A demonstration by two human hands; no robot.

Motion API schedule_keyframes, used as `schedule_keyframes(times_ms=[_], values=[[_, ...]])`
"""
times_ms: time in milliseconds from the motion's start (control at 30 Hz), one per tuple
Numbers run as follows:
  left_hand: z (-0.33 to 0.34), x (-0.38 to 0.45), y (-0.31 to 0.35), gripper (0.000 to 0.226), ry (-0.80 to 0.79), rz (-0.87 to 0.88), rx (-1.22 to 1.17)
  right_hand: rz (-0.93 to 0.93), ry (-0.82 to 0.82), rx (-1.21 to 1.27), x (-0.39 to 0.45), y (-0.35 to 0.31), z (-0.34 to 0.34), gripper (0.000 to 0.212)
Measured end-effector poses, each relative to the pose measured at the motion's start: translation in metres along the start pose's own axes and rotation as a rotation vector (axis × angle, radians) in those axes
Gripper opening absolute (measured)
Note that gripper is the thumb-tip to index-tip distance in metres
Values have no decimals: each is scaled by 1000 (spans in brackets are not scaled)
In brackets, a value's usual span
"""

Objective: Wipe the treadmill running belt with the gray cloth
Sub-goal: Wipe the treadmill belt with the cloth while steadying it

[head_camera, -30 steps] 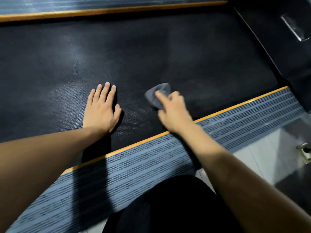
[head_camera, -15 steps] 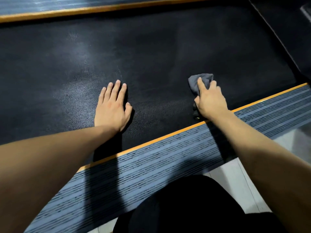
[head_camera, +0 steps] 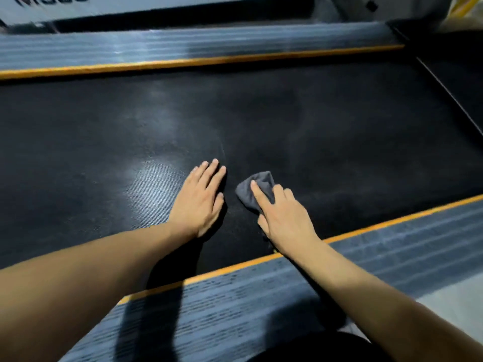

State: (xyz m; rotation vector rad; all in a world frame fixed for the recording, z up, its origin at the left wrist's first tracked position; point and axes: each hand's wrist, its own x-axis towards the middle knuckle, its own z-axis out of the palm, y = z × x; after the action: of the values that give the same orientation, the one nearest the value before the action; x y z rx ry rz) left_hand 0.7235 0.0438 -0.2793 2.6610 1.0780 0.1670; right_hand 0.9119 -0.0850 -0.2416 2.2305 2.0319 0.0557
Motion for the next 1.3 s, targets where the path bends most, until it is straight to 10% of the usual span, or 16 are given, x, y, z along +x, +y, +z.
schedule_keyframes(times_ms=[333, 833, 1067, 1300], values=[[-41, 41, -129, 71, 11, -263, 112, -61, 203, 102, 82, -29, 14, 73], [-52, 57, -197, 71, 44, -286, 96, 529, 180, 249, 365, -52, -6, 43], [-48, 59, -203, 79, 69, -268, 97, -82, 206, 281, 364, -173, -16, 51], [-47, 56, -202, 77, 104, -281, 67, 290, 231, 153, 350, -60, 2, 49]])
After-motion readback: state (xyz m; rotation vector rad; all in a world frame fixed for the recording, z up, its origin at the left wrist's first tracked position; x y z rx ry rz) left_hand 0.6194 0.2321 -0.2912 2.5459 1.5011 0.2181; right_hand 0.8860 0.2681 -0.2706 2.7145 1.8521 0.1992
